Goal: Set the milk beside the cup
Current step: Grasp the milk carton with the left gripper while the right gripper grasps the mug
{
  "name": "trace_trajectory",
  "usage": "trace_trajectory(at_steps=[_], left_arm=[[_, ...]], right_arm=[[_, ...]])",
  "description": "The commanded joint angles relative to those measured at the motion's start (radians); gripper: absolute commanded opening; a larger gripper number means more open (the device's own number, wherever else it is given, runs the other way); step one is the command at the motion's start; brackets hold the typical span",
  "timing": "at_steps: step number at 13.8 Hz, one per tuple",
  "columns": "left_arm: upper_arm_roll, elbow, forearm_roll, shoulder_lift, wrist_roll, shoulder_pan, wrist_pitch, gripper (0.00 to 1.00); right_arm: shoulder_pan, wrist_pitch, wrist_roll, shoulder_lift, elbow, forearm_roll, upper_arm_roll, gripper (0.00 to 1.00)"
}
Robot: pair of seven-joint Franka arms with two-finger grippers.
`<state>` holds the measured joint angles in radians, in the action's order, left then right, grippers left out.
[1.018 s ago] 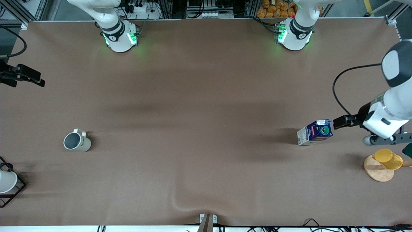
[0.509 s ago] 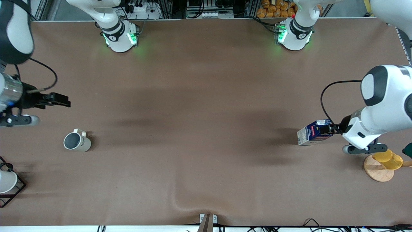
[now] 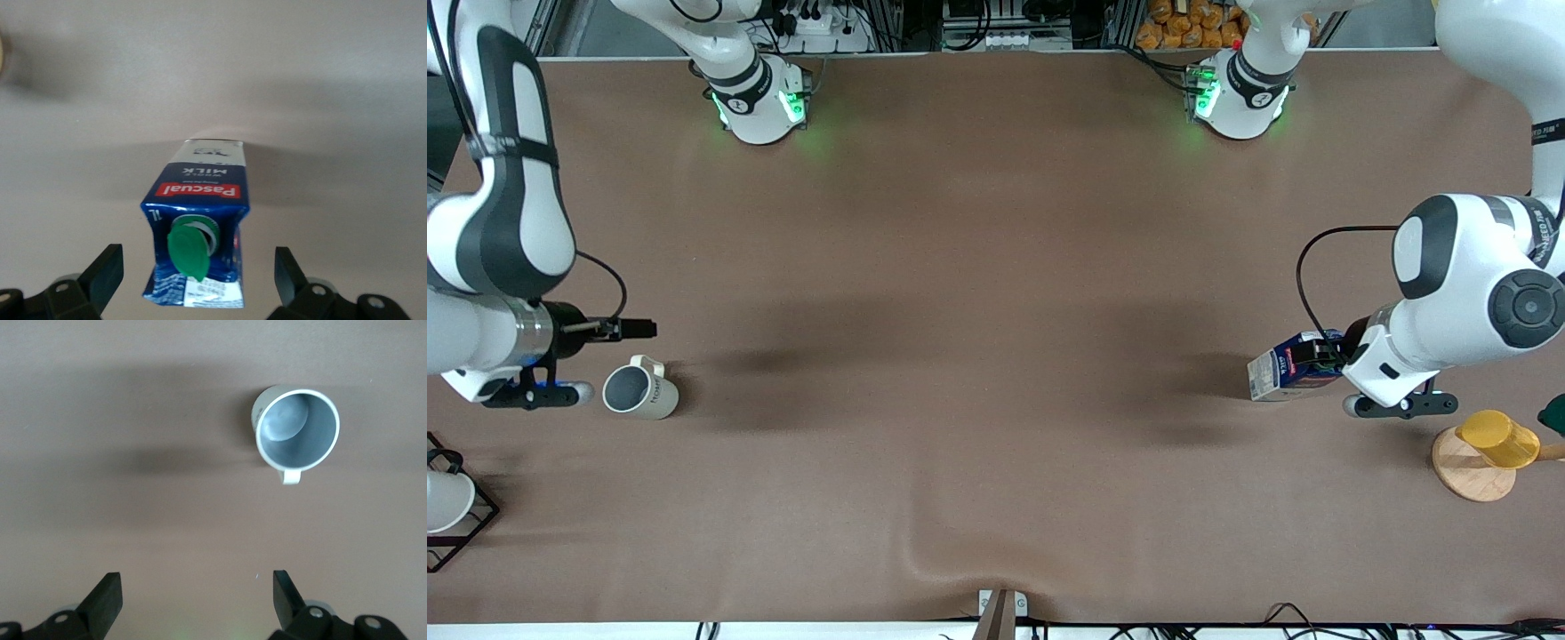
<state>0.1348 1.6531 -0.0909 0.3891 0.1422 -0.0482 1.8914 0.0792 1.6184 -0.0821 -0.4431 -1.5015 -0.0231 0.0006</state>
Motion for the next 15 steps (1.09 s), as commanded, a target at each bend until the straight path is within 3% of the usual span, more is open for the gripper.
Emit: trace_trajectory(at_steps=[1,7,15], left_arm=[[0.003,0.031,-0.038,-0.018,-0.004,0.011,0.02,1.0],[0.005,0.083,-0.035,-0.019,-0.006,0.001,0.086,1.0],[0.005,0.088,-0.024,-0.007,-0.018,-0.028,0.094,1.0]], right_arm=[[0.103,0.038,-0.129,-0.043,-0.043,-0.004,0.012,1.0],[0.094,0.288,-0.171,-0.098,-0.088,-0.003,0.013,1.0],[0.071,0.374,-0.171,-0.195,-0.085,0.006,0.012,1.0]])
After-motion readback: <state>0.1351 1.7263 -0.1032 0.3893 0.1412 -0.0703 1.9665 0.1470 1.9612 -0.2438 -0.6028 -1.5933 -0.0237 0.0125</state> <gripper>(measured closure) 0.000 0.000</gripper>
